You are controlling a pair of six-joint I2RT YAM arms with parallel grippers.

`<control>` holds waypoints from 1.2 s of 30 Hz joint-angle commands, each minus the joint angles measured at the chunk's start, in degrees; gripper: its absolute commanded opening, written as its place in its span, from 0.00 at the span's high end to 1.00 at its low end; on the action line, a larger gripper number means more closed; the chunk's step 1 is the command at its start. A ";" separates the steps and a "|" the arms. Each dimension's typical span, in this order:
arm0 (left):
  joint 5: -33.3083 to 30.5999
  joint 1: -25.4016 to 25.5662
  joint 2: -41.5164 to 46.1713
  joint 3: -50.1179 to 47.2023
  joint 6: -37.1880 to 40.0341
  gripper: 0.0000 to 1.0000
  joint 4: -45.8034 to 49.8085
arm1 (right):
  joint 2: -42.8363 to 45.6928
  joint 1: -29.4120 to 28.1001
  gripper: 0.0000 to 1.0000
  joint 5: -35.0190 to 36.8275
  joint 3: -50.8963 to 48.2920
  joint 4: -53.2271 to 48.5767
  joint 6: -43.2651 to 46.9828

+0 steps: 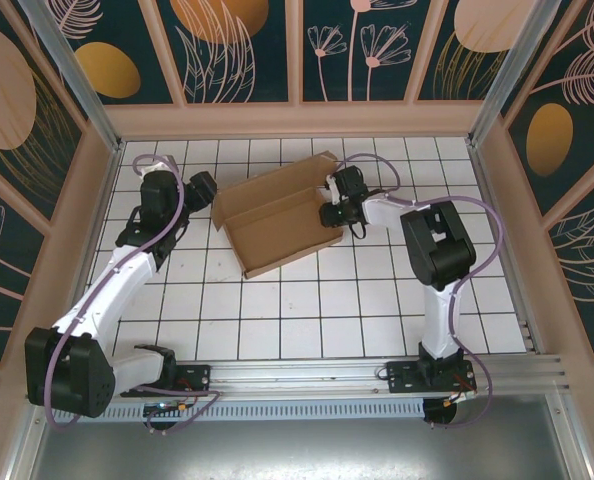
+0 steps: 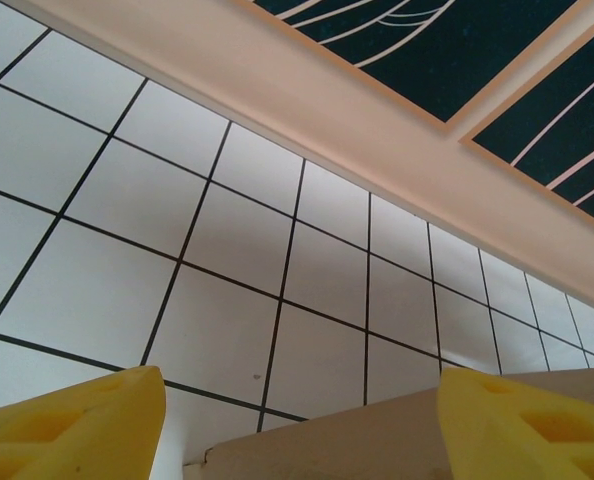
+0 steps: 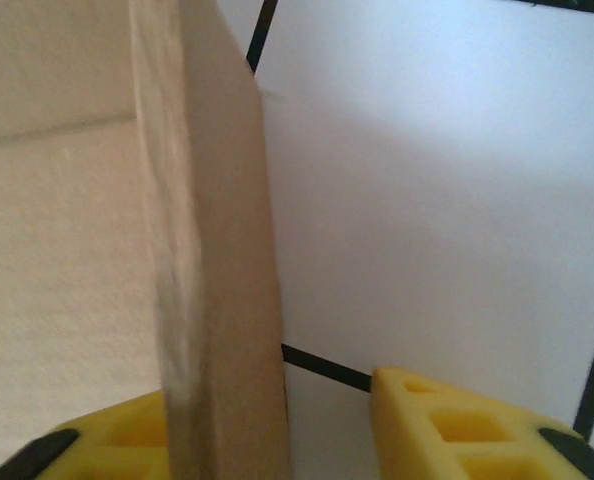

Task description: Fold the paper box

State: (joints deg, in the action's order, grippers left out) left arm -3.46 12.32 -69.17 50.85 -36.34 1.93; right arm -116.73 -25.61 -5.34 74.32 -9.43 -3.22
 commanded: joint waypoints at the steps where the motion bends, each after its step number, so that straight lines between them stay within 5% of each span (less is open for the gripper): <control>1: 0.30 -0.28 -0.26 -0.70 -0.15 0.29 -1.93 | -0.37 -0.64 0.71 2.82 1.11 -1.42 0.68; 7: 0.03 -0.29 -0.50 -0.49 0.04 0.29 -2.02 | -0.88 -3.52 0.80 17.67 0.87 -4.62 3.40; 11: -0.27 -0.30 -0.53 -0.48 0.36 0.29 -2.13 | -1.30 -4.01 0.81 20.31 0.48 -6.13 1.35; 14: -1.06 -0.27 -0.36 -1.07 1.21 0.29 -2.91 | 0.45 -3.71 0.76 18.04 -1.31 -5.15 -1.20; 18: 0.87 -0.29 0.00 -3.16 2.03 0.27 -6.62 | 8.66 -2.00 0.49 9.65 -8.04 2.16 -5.28; 21: 1.87 -0.28 0.82 -4.18 2.91 0.26 -8.98 | 18.15 -0.41 0.42 3.56 -15.43 11.57 -6.98; 28: -1.00 -0.28 2.41 -2.18 4.95 0.26 -8.19 | 31.97 1.25 0.46 1.52 -25.33 26.85 -3.66; 33: -3.79 -0.28 6.47 -7.12 4.34 0.32 -14.76 | 32.18 1.70 0.46 -3.10 -27.89 36.94 9.38; 36: -1.35 -0.30 9.96 -10.75 12.90 0.38 -17.82 | 31.42 1.75 0.45 -4.78 -30.03 44.02 16.48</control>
State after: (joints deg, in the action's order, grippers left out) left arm -5.04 12.32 -61.84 42.63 -29.98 -10.59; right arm -84.55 -24.08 -7.03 46.00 24.60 4.03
